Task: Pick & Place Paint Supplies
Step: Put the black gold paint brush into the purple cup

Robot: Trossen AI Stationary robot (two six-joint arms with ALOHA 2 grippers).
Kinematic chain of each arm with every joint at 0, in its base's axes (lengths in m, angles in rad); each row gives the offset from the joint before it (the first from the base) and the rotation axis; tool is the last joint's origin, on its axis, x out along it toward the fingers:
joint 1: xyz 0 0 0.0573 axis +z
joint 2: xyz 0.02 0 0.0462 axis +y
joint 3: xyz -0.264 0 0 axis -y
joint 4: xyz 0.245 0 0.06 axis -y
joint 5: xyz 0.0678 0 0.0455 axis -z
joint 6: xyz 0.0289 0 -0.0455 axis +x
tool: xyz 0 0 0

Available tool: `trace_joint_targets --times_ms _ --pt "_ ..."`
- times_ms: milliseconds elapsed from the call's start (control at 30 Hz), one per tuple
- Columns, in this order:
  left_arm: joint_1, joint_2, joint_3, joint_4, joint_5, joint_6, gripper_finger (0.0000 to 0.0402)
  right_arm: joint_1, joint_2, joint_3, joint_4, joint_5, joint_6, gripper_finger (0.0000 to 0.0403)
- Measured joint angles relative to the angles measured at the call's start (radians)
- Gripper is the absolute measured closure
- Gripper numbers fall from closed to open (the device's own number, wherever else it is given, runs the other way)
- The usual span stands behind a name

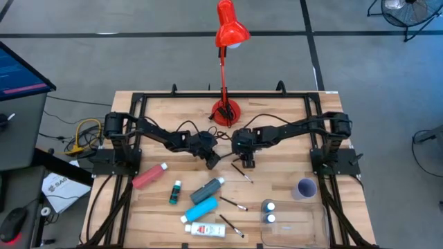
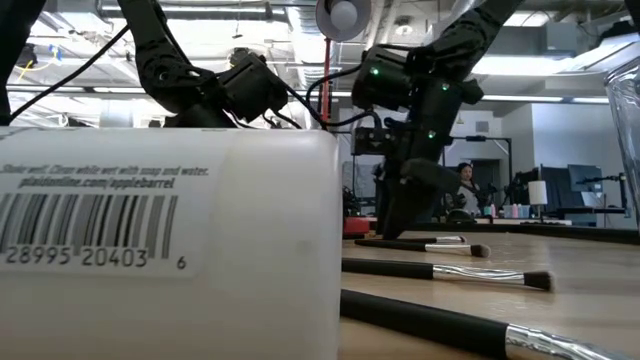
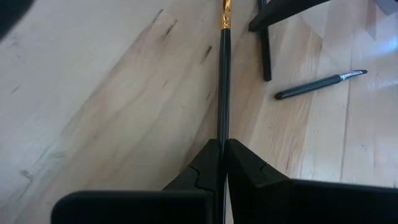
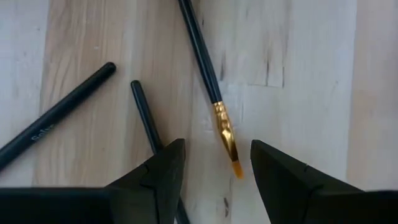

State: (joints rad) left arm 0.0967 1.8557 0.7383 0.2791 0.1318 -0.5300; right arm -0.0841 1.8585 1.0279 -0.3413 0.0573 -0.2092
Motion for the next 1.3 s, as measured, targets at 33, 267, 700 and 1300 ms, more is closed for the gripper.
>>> trace_joint_targets --times_ms 33,267,700,1300 --pt "0.0 0.0 0.0 0.0 0.0 0.002 0.0401 -0.003 0.006 0.001 0.001 0.005 0.0 0.0226" --pt "0.0 0.0 -0.001 0.003 0.0 0.007 0.0401 -0.006 -0.004 -0.001 0.003 0.014 0.0 0.0227" --pt "0.0 0.0 -0.002 0.013 0.019 0.025 0.0401 -0.026 0.009 0.0 -0.002 -0.015 0.003 0.0308" --pt "-0.001 0.0 -0.003 0.031 0.041 0.047 0.0402 -0.027 0.01 -0.001 -0.007 -0.007 0.011 0.0373"
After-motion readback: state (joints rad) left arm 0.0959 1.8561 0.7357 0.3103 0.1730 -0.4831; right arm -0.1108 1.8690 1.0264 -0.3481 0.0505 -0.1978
